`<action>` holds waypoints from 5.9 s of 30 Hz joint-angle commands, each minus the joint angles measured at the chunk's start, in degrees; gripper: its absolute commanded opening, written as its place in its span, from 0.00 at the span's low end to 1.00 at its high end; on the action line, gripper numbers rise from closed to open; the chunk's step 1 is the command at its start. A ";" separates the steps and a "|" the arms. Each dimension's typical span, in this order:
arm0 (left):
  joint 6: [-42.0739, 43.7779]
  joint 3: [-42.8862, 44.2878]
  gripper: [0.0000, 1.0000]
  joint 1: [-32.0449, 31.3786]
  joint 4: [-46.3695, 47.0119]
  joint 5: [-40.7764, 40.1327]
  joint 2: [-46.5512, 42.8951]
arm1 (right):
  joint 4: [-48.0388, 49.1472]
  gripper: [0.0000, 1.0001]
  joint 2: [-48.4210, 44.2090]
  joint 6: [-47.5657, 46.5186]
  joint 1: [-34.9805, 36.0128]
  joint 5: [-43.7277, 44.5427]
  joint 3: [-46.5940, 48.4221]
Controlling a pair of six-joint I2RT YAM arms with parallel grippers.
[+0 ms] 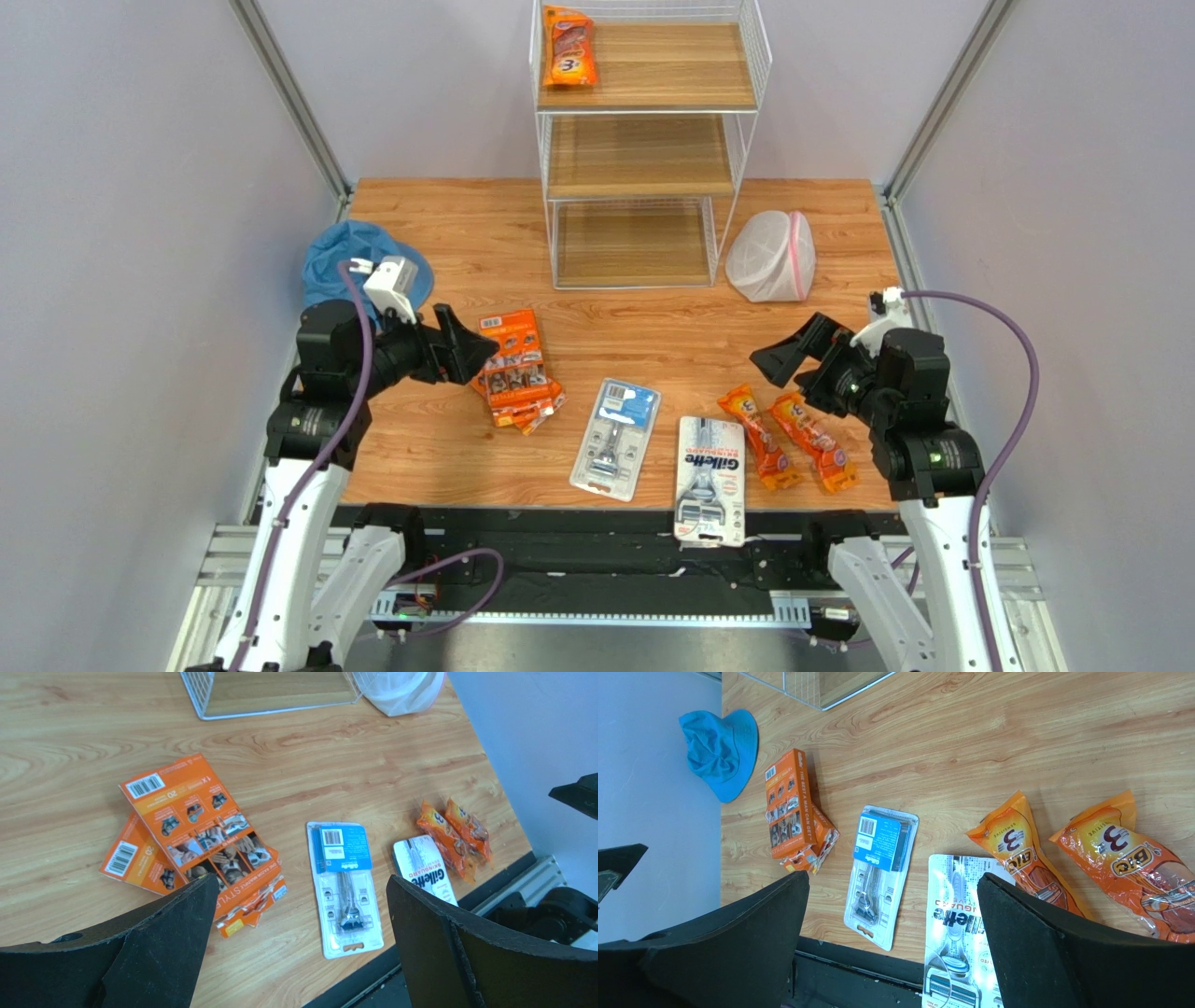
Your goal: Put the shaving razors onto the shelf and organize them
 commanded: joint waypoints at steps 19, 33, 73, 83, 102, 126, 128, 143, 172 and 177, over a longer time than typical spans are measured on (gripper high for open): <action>-9.40 6.97 0.89 -32.27 -5.79 -21.31 22.31 | 0.12 0.92 -1.07 4.09 9.19 -0.92 -2.91; -16.43 12.69 0.81 -47.67 3.26 -27.30 48.94 | -0.05 0.91 -5.38 6.65 13.15 0.14 -7.66; -20.39 17.52 0.56 -51.80 0.55 -33.36 64.24 | 2.84 0.91 -6.26 8.58 13.15 -3.11 -10.48; -21.36 19.54 0.28 -51.89 -0.24 -33.01 70.23 | 2.67 0.91 -6.70 8.49 13.15 -3.55 -11.79; -18.99 34.83 0.00 -51.80 -12.99 -37.58 55.82 | 12.16 0.92 -11.80 11.91 13.85 -9.09 -15.48; -22.50 35.63 0.00 -47.32 -10.53 -29.93 44.30 | 37.38 0.83 10.43 17.89 38.37 4.44 -9.95; -23.29 34.49 0.00 -47.32 -8.96 -28.53 43.86 | 37.56 0.80 12.01 17.90 39.69 5.23 -9.25; -20.66 28.42 0.21 -45.83 -3.41 -25.63 36.83 | 38.01 0.00 15.19 17.90 42.95 8.75 -9.42; -17.49 -6.03 0.95 -35.19 36.20 3.36 9.05 | 33.07 0.00 7.01 4.71 42.24 -19.54 -8.98; -19.52 -6.39 0.94 -35.19 40.63 8.21 11.07 | 39.40 0.00 5.61 6.99 42.24 -22.97 -10.30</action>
